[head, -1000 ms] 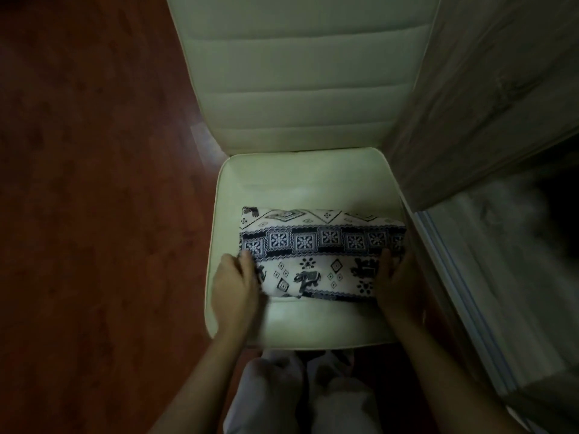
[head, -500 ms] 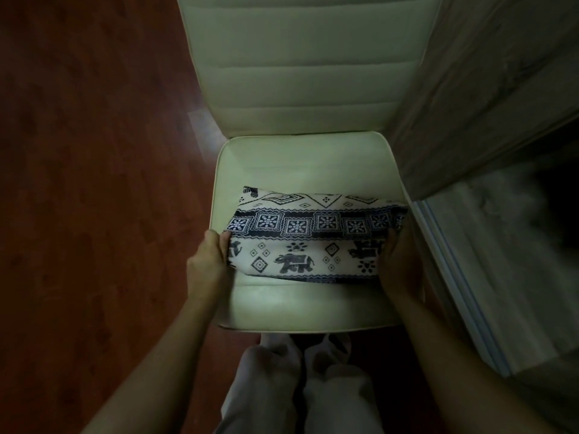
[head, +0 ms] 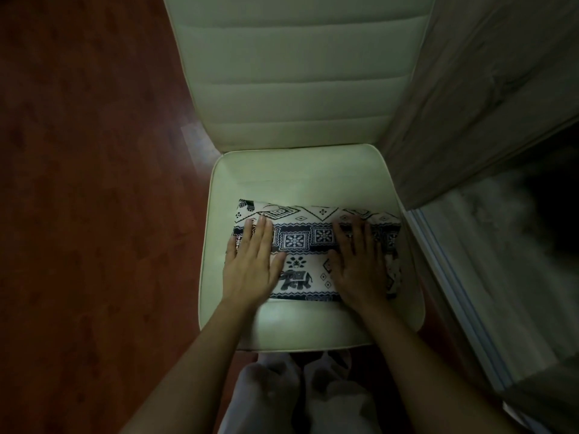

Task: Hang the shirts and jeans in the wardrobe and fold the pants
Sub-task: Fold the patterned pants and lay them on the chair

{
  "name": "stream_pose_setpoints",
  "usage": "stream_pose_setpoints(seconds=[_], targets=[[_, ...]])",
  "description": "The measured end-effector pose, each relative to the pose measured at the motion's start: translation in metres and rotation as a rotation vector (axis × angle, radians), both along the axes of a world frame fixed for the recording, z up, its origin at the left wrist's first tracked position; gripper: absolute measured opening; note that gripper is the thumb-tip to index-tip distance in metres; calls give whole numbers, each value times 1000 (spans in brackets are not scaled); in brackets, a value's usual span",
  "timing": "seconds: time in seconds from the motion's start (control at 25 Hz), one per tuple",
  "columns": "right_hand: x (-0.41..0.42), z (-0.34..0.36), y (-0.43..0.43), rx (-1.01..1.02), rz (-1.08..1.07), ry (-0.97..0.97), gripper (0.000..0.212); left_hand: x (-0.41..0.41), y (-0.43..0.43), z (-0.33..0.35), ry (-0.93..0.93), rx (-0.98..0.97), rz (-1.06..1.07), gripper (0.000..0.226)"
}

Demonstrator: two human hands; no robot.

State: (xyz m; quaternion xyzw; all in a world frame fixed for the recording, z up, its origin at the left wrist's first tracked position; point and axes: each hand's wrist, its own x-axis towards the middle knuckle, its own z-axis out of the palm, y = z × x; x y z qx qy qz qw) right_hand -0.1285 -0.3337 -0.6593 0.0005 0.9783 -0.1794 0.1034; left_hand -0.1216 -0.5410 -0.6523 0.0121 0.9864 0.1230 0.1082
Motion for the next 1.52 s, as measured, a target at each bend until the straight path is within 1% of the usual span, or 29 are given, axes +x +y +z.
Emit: stream_pose_setpoints(seconds=[0.08,0.16,0.2,0.28,0.32,0.36,0.4,0.48,0.56,0.6,0.64,0.72,0.8,0.88,1.0,1.12,1.16,1.24,1.32,1.4,1.48,1.52], targets=[[-2,0,3,-18,-22,-66,62,-2,-2,0,3,54,5,61],[1,7,3,-9,-83,-103,70,-4,0,9,-2,107,24,57],[5,12,5,-7,-147,-114,76,-4,2,14,-8,118,69,56],[12,20,6,-42,-283,-173,85,-4,2,26,-84,152,281,58],[16,21,6,-85,-337,-204,86,-4,1,30,-149,191,401,64],[18,23,4,-124,-386,-220,88,-2,-1,33,-196,223,468,68],[18,24,2,-138,-436,-228,88,0,-3,32,-207,242,479,72],[14,29,0,-87,-503,-268,89,0,-12,29,-202,328,453,80],[9,31,4,-30,-471,-308,91,-6,-23,26,-260,439,440,85],[7,28,9,-33,-428,-311,93,-9,-27,27,-301,461,416,86],[6,23,14,-70,-384,-307,96,-11,-28,29,-320,448,379,85],[5,16,20,-225,-356,-332,104,-12,-25,32,-302,418,340,79],[3,18,22,-358,-359,-346,110,-14,-20,36,-234,476,386,73],[1,27,21,-440,-365,-312,109,-14,-17,33,-149,495,406,71],[5,27,20,-549,-412,-222,95,-11,-16,25,-102,473,412,76],[11,27,15,-654,-473,-180,102,-7,-12,30,11,521,418,75],[12,29,15,-683,-480,-150,100,-7,-11,36,60,529,408,74],[8,41,18,-705,-460,-74,89,-11,-9,53,139,533,386,74],[4,73,22,-688,-425,24,82,-18,-6,80,187,552,366,74],[-1,114,27,-607,-407,111,79,-25,-1,118,223,573,333,74],[-9,177,36,-514,-420,212,74,-41,7,175,268,600,287,74],[-14,216,40,-507,-439,249,73,-52,13,207,304,626,267,73]])
